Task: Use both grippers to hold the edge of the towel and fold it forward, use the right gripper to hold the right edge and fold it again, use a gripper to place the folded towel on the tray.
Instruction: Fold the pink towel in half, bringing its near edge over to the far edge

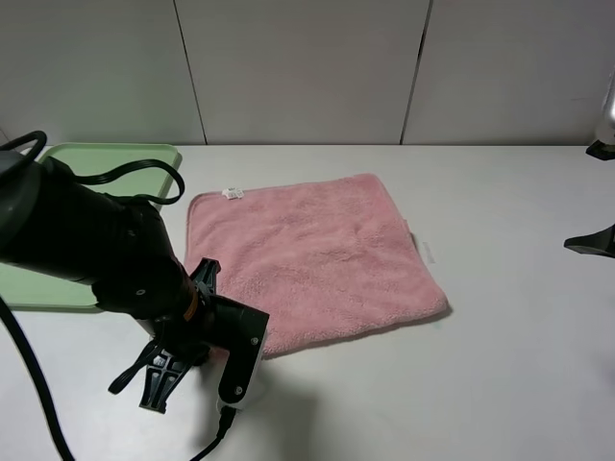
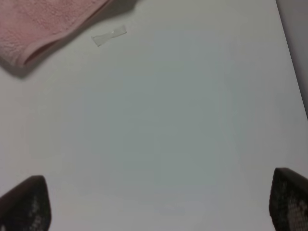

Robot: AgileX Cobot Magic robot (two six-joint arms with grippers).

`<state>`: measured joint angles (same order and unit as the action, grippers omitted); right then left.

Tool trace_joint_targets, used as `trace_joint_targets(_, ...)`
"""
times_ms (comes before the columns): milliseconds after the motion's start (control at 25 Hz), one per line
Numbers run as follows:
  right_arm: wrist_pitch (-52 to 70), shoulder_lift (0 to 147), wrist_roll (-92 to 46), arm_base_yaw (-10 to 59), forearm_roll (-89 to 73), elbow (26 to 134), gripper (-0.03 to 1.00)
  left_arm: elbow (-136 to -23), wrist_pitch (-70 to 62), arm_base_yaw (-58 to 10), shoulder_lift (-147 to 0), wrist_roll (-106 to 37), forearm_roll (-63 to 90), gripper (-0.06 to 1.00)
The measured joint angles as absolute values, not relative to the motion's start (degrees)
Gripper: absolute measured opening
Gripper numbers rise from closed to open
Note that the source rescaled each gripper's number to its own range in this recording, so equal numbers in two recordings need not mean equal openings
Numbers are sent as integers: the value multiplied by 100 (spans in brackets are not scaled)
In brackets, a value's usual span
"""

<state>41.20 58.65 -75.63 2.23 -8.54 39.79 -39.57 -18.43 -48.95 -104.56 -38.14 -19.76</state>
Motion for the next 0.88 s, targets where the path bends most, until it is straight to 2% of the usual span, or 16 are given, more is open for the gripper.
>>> trace_joint_targets(120,4125,5865,-7563,223,-854,3979,100,-3957,-1843,-4895,-10456,-3814,-1976,1)
trace_joint_targets(640,4141,5865,-7915,230,-1613,3979,100,-3957,-1843,-4895,-10456,-3814,-1976,1)
trace_joint_targets(880,4157,6057,-7843,875,-1571,3979,100,-3957,-1843,-4895,-10456,-3814,-1976,1)
